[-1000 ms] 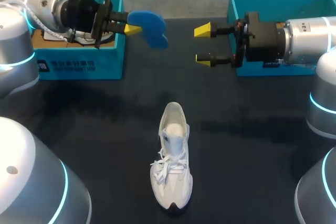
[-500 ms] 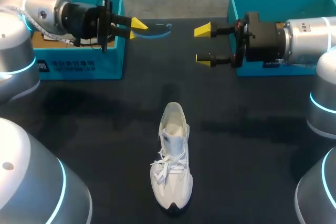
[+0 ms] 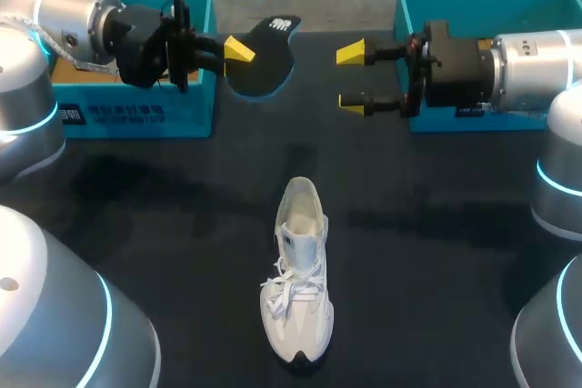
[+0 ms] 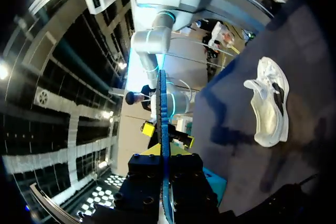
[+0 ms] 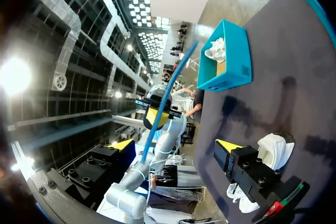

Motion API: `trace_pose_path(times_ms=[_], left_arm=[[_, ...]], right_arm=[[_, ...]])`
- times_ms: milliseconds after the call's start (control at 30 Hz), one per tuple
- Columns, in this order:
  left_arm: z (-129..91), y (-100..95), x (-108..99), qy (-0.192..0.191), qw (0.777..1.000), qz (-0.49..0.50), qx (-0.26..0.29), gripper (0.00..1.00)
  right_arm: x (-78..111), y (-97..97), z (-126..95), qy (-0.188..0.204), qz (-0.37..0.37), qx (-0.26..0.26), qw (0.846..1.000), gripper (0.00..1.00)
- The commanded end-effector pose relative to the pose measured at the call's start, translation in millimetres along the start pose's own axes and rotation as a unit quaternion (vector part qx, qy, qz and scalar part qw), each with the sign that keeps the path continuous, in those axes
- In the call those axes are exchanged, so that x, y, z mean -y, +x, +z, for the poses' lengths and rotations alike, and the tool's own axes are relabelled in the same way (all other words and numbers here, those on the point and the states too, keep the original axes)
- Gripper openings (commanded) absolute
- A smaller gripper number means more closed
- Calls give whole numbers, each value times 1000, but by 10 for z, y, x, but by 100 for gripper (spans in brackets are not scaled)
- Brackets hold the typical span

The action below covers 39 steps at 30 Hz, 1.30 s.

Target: Take the shoe out of the shoebox, open the shoe tongue, remove and reinsert the insole, then place the shoe into the shoebox

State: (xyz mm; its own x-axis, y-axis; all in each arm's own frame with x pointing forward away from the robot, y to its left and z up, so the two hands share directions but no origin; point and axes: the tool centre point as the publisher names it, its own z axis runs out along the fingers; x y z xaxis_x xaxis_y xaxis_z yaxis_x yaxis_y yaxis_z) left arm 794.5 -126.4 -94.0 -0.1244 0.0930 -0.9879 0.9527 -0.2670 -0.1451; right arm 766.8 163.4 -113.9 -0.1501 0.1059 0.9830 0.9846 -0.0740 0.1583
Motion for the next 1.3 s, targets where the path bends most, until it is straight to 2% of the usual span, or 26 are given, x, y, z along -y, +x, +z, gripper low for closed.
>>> trace_pose_path(times_ms=[33, 67, 133, 233, 667, 767, 1100, 1300], left_arm=[[39, 66, 27, -18, 999, 39, 10, 0], [40, 77, 14, -32, 998, 51, 6, 0], [51, 87, -5, -28, 998, 53, 21, 0], [92, 77, -28, -41, 997, 66, 6, 0], [92, 77, -28, -41, 997, 66, 6, 0], [109, 108, -54, -43, 995, 92, 17, 0], [125, 197, -171, -66, 990, 125, -22, 0], [125, 197, -171, -66, 990, 125, -22, 0]], right_arm=[[1, -3, 18, -1, 0, 1, 1000, 100], [1, -3, 18, -1, 0, 1, 1000, 100], [1, -3, 18, -1, 0, 1, 1000, 100], [1, -3, 18, -1, 0, 1, 1000, 100], [1, -3, 18, -1, 0, 1, 1000, 100], [1, -3, 18, -1, 0, 1, 1000, 100], [1, -3, 18, -1, 0, 1, 1000, 100], [1, -3, 18, -1, 0, 1, 1000, 100]])
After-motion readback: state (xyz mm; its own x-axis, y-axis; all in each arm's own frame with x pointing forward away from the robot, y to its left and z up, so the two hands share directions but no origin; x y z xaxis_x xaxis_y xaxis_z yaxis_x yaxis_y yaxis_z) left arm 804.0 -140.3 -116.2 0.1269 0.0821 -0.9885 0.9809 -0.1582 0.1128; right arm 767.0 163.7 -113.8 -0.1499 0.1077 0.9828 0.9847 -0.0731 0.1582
